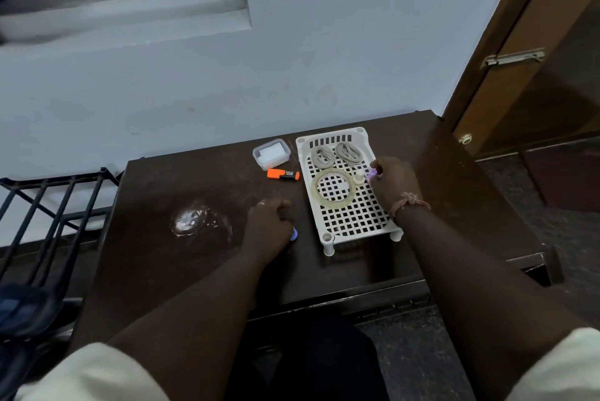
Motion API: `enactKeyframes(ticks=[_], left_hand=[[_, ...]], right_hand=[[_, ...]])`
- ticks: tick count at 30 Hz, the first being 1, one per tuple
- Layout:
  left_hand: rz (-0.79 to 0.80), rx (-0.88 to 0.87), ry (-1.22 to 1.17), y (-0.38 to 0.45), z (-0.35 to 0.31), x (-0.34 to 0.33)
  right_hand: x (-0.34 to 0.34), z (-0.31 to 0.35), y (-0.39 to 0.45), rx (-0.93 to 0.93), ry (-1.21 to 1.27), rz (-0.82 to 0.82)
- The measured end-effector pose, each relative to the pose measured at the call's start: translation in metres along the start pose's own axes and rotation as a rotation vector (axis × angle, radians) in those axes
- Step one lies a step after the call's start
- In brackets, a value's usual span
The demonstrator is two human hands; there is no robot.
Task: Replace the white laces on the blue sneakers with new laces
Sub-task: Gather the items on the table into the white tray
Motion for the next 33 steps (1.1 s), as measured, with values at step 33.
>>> enactKeyframes(ticks=[33], left_hand=[[-0.132,-0.233,-0.138,0.029,-0.084,-0.009]], right_hand=[[0.012,0.042,-0.050,0.096,0.175,0.140]])
Point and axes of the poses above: each hand's wrist, its own y-axis towards the middle knuckle, its own x-axis out of the back of the hand, z = x × y, the point moved 7 cm from there along y, towards the middle knuckle, and after that the axes turned 15 degrees about -x, right-handed, at the moved point
